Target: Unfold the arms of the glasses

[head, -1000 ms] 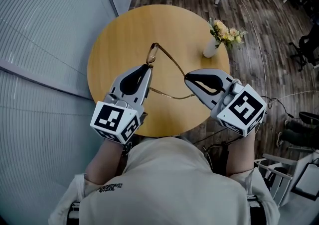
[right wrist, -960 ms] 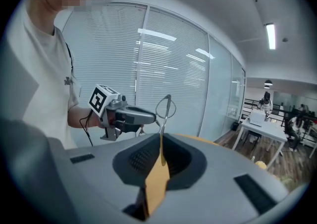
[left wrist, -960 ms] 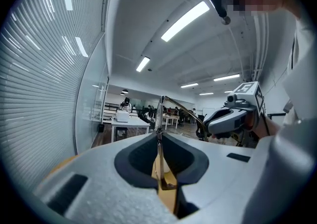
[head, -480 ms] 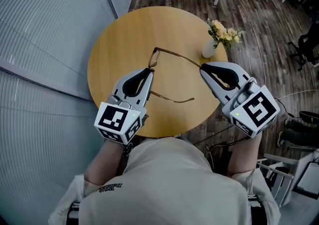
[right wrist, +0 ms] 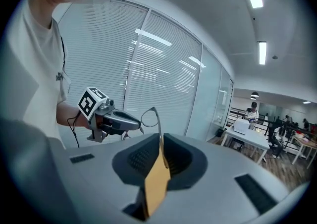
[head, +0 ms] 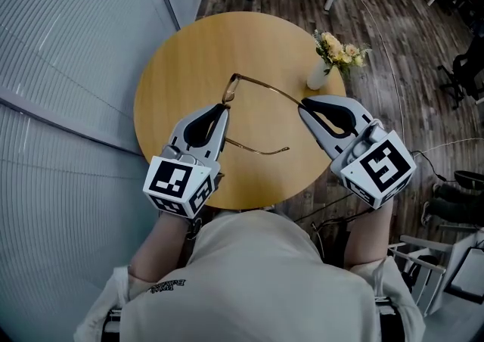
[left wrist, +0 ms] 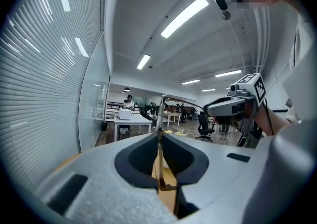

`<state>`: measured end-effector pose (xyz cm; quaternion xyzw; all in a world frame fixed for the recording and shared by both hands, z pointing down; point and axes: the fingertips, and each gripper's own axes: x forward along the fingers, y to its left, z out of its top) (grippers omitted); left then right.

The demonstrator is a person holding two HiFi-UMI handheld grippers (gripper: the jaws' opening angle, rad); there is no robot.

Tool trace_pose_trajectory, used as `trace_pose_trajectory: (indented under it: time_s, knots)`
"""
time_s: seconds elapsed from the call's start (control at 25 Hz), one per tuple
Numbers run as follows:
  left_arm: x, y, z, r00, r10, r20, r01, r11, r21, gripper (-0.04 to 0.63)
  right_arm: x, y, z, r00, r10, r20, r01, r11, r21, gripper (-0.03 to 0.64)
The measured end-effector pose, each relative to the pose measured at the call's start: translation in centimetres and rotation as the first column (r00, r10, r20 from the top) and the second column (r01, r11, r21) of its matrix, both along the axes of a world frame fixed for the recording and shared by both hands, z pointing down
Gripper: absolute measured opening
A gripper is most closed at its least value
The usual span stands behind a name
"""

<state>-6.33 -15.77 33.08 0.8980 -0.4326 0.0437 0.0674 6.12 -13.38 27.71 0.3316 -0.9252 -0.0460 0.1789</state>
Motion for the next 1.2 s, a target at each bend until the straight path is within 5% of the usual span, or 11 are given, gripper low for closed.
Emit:
trace_pose_trajectory:
  time_s: [0.32, 0.56, 0.8, 1.2]
  knots:
    - [-3.2, -1.8, -3.4, 0.996, -0.09, 0.018, 0.088, 0.991, 0.1, 0.041, 1.0, -0.6, -1.9, 0.99, 0.084, 0.111, -0.09, 0.995, 0.049, 0.043]
    - [-4.5, -2.6, -6.8, 0.992, -0.127, -0.006, 0.126, 0.976, 0.176, 0.041, 3.0, -1.4, -5.2, 0.949, 0.162, 0.27, -0.195, 0.976, 0.098, 0.041]
    - [-5.2, -3.1, -10.3, 0.989, -0.135, -0.06, 0.146, 0.957, 0.25, 0.041, 4.1, -1.5, -7.4, 0.936, 0.238, 0.259, -0.297, 0.929, 0.222, 0.041]
    - [-4.4, -1.8, -12.1, 0.99, -0.131, -0.057, 0.142, 0.933, 0.331, 0.041, 5.8, 0.3, -10.2, 0.862, 0.286, 0.418, -0.413, 0.876, 0.251, 0.041]
